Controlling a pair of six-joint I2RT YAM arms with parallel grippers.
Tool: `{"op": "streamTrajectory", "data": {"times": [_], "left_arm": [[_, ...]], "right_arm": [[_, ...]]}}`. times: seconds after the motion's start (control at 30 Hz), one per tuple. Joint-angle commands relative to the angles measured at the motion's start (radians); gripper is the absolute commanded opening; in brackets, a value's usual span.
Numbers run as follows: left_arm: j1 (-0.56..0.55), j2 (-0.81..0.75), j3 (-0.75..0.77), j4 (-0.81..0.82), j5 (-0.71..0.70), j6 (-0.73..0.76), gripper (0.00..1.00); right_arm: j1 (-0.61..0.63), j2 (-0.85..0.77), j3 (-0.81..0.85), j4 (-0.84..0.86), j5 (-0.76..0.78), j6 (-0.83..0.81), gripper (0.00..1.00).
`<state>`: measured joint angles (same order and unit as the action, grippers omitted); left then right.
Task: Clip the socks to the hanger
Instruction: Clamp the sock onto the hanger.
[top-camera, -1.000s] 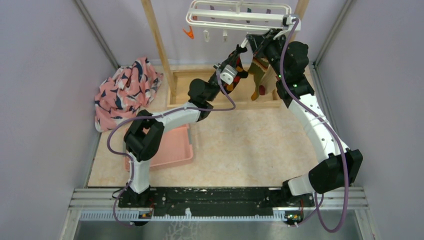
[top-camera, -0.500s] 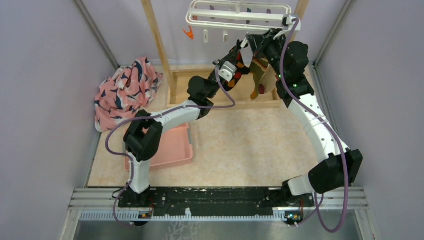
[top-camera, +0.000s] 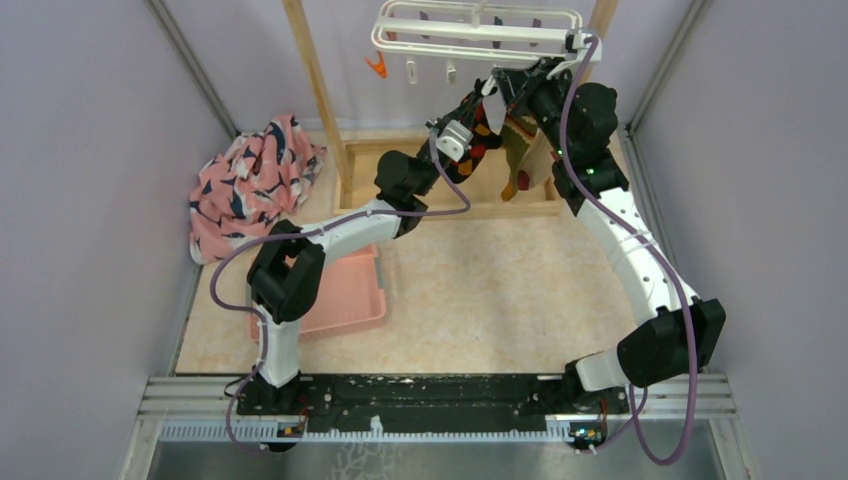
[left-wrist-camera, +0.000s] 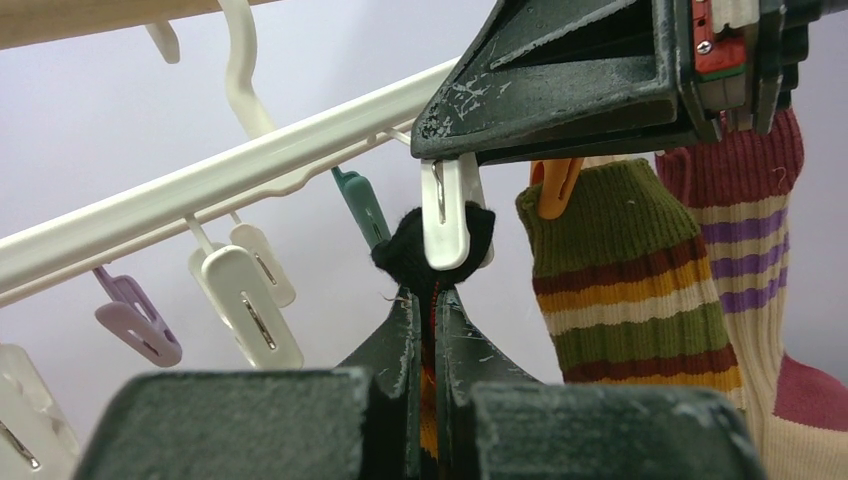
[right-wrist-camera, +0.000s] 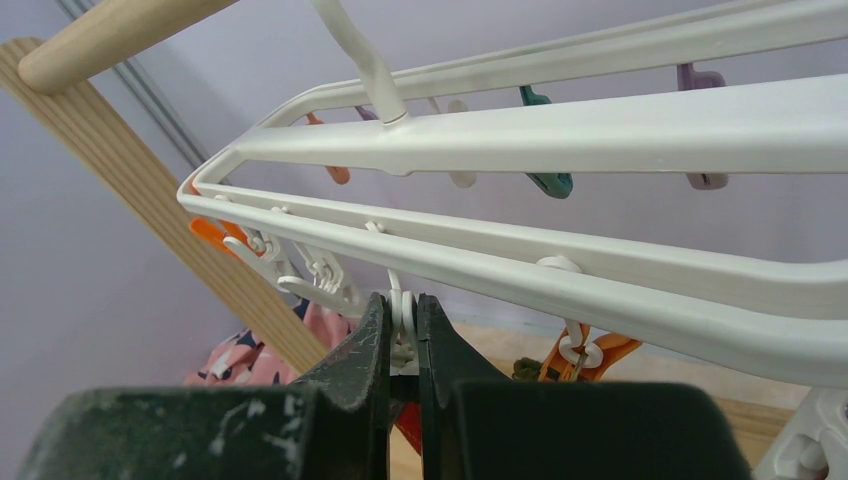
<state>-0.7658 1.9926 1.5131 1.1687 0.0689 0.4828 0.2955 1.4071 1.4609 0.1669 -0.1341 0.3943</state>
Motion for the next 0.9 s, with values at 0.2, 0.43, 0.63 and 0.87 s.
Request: {"op": "streamTrajectory", "data": {"times": [0.2,0.43,0.63,0.87], "left_arm": [[-0.035,-0.019,0.031,0.035,0.033,-0.031,0.00],[-0.035,-0.011,0.053,0.021,0.031,-0.007,0.00],[-0.035,-0.001,0.072,0.019,0.019,-0.019,0.00],[-0.035,0.012,0.092,0.011,0.016,-0.036,0.00]], "right_arm": [[-0.022,-0.005,-0.011,-0.155,-0.018,-0.016,0.00],[-0.021,-0.008,-0.011,-0.158,-0.017,-0.017,0.03],[-0.021,-0.017,-0.014,-0.154,-0.022,-0.016,0.21],[-0.022,-0.031,-0.020,-0.156,-0.019,-0.017,0.27]]}}
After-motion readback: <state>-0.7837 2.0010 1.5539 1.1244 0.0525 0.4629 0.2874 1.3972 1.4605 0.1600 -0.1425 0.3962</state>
